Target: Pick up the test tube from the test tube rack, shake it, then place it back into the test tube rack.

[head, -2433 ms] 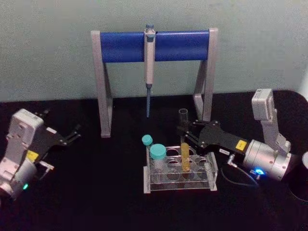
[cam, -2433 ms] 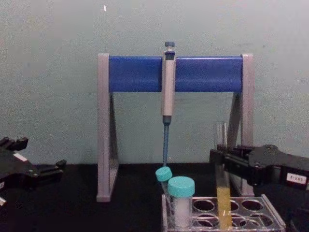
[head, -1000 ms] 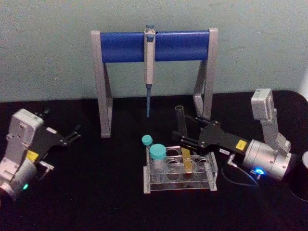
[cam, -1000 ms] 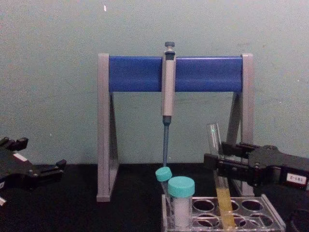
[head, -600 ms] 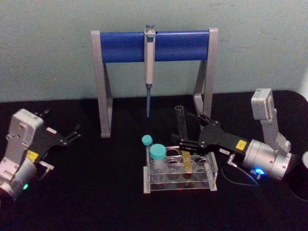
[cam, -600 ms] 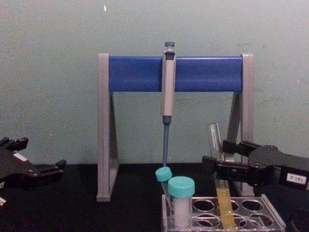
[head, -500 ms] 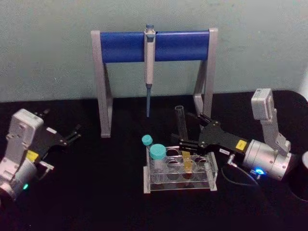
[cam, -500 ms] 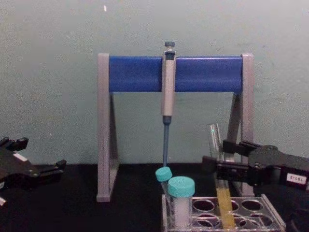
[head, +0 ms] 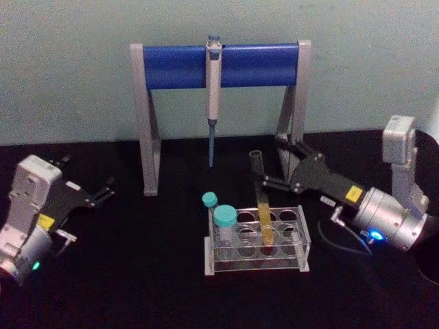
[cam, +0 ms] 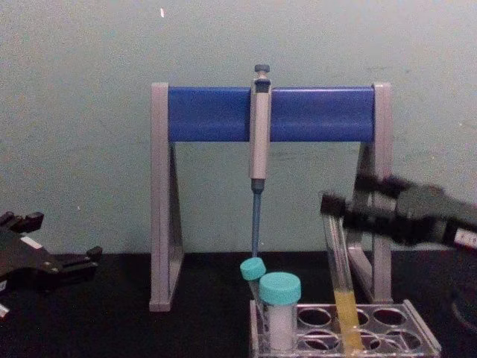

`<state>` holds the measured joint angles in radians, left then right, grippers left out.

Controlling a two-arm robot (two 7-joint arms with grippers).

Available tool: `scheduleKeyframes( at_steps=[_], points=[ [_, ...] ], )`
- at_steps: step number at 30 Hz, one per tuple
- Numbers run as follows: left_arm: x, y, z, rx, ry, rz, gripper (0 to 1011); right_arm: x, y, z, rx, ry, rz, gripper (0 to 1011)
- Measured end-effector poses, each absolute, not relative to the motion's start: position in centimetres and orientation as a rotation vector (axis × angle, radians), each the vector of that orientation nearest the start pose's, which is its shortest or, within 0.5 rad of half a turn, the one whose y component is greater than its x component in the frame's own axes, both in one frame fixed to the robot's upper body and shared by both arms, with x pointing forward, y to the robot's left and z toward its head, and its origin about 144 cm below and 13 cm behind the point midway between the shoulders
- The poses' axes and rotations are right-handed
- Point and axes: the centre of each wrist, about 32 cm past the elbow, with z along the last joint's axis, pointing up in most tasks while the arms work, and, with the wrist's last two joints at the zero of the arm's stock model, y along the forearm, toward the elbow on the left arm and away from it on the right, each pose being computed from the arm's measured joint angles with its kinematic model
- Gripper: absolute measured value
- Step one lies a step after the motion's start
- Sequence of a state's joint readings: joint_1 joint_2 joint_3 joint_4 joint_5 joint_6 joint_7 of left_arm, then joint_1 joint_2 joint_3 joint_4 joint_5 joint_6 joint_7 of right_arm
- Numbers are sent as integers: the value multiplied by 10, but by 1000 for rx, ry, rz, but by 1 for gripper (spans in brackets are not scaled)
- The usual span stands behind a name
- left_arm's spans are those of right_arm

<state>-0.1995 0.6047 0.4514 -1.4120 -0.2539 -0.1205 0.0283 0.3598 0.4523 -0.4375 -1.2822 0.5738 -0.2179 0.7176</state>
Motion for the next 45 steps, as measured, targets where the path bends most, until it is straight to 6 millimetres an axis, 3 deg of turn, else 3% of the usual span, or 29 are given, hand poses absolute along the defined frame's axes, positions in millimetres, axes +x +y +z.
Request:
scheduleKeyframes(
  at_steps=[6, 11, 19, 31, 45],
  points=[
    [489, 310, 1140, 305, -285, 1248, 1001, 525, -278, 1178, 150, -186, -735, 1000],
    [489, 310, 1140, 305, -285, 1248, 1001, 508, -277, 1188, 65, -220, -915, 1000],
    [489, 310, 1140, 304, -285, 1248, 1001, 498, -278, 1180, -95, -124, -1119, 1000],
    [489, 310, 1140, 304, -285, 1248, 1001, 496, -277, 1152, -212, 66, -1177, 1000],
    [489, 310, 1140, 304, -285, 1248, 1002, 497, -277, 1150, -212, 82, -1172, 1000]
  ],
)
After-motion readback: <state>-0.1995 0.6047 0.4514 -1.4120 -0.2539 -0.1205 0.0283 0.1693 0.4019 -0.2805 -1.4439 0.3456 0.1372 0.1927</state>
